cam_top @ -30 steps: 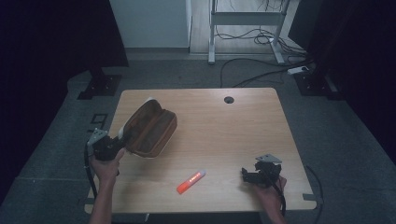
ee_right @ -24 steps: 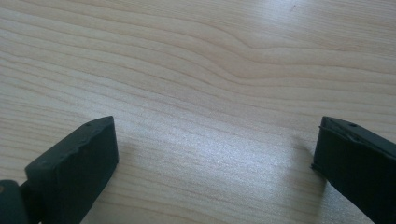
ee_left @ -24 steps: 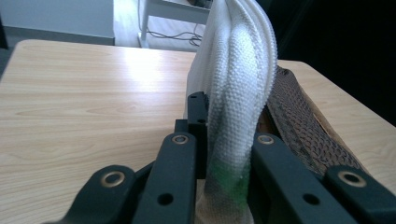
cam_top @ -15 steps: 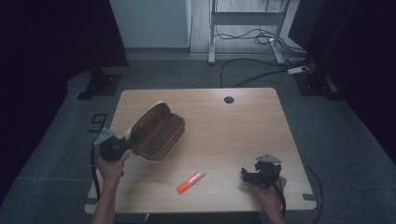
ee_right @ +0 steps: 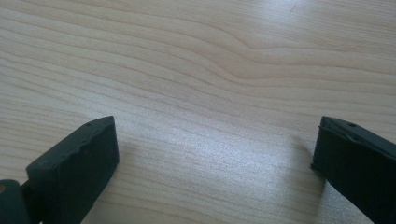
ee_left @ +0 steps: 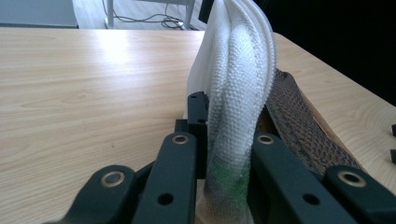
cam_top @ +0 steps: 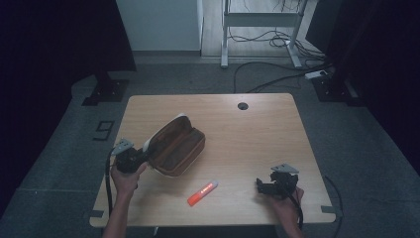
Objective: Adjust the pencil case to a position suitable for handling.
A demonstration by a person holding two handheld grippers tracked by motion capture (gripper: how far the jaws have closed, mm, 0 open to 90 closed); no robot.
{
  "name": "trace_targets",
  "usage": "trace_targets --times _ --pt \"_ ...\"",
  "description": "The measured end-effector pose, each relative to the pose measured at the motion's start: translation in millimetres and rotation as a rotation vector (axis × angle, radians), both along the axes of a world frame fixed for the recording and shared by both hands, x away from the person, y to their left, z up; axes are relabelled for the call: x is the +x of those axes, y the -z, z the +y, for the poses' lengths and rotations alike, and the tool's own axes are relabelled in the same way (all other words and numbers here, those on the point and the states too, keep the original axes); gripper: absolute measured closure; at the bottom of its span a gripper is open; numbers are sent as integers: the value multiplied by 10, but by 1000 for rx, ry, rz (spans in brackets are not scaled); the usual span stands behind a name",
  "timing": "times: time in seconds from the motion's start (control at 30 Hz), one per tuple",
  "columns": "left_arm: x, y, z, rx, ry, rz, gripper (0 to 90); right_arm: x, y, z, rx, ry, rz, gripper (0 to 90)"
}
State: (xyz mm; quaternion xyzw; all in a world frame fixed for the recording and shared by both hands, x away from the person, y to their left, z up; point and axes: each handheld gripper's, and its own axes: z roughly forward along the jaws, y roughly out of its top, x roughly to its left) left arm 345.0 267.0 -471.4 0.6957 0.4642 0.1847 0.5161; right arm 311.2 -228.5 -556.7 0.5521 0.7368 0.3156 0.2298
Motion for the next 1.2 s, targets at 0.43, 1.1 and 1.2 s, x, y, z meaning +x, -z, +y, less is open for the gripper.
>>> trace_targets --times 0.43,1.1,1.2 --pt "46 165 -89 29 25 25 846 0 0 0 0 0 0 0" --pt "39 348 -106 117 50 41 753 -3 -3 0 -2 -3 1 5" --pt "34 357 -122 148 47 43 730 -3 -3 0 -2 -3 1 5"
